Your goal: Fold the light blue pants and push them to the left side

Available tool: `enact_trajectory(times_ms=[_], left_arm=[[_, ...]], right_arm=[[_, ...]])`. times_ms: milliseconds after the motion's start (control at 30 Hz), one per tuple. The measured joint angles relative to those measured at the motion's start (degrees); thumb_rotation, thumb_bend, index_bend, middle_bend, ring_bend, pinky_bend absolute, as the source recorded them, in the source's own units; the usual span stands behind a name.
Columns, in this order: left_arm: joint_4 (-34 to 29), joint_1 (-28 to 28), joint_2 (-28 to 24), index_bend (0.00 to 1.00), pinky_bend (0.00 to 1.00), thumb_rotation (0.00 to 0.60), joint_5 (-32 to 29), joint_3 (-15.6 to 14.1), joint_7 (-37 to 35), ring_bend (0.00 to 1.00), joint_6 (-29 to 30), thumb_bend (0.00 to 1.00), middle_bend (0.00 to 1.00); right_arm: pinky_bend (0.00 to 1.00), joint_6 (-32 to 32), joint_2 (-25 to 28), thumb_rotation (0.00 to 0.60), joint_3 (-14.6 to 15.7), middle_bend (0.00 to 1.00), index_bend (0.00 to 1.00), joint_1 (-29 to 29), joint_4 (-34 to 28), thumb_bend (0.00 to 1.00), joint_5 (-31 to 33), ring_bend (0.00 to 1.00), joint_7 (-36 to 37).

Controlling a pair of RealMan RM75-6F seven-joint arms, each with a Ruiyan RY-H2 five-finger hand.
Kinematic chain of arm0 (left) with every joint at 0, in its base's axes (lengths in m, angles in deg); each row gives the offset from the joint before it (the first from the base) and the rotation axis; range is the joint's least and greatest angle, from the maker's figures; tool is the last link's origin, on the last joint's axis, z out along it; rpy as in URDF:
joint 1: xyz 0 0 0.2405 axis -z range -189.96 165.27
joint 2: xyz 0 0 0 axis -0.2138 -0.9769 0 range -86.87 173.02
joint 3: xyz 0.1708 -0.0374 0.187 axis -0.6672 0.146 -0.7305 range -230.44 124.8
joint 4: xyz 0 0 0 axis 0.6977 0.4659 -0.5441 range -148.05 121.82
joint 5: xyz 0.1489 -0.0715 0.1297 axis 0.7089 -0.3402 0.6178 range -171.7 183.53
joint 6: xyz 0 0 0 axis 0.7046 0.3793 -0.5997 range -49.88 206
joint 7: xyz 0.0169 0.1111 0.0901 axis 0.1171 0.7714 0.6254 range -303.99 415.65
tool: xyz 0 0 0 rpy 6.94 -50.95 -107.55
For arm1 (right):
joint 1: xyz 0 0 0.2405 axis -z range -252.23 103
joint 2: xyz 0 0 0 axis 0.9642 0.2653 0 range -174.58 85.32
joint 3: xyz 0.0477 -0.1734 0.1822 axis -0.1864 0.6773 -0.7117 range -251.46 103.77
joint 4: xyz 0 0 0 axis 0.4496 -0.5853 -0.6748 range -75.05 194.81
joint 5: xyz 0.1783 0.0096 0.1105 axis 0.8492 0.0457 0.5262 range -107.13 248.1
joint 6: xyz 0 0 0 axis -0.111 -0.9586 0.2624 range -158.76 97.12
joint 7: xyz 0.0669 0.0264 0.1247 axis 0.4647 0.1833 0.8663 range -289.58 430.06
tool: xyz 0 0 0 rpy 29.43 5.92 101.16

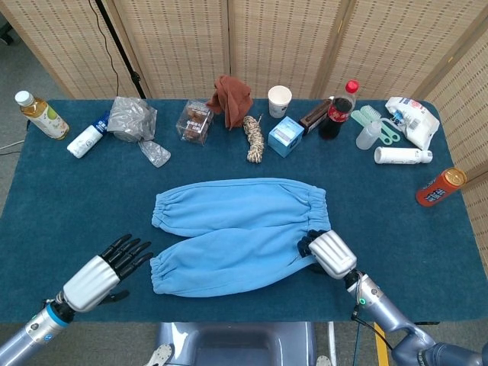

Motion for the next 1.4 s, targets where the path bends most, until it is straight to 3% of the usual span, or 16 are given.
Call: enact_trajectory(times_ms=[500,800,900,1033,1400], left_arm=[[0.36,4.61,5.85,0.07,0.09,0.600,-0.05,-2.76,5.31,0.04,-7.47,0.00,0.00],[1.63,5.78,9.47,0.13,0.09,0.600,-2.41,-2.78,6.26,0.08,-9.06,0.00,0.03],[1.95,6.36,10.54,0.23,0.11,0.600,-2.98,-2.76,7.48,0.13,-10.47,0.00,0.09],[3.17,6.54,12.29,0.43,0.19,0.600,-3.59,-2.57,8.71,0.25,-10.12,0.04,0.24],[6.12,6.16,14.63,0.65,0.30,0.600,-5.46,-1.88,8.50,0.41,-5.60,0.27,0.43]], right_arm=[[0.60,-0.93,0.46,0.600,-0.23,0.59,0.62,-0.12,-1.05,0.51,2.62,0.45,1.81],[0.60,-0.61,0.51,0.600,-0.47,0.59,0.62,-0.08,-0.45,0.52,3.48,0.45,3.25],[0.60,-0.71,0.64,0.600,-0.57,0.59,0.62,-0.05,-0.20,0.52,3.93,0.45,3.97],[0.60,-0.37,1.06,0.600,-0.54,0.59,0.62,0.01,-0.18,0.52,3.90,0.45,4.34],[0.60,-0.49,0.83,0.600,-0.02,0.59,0.62,0.02,-0.06,0.52,3.84,0.45,4.85]])
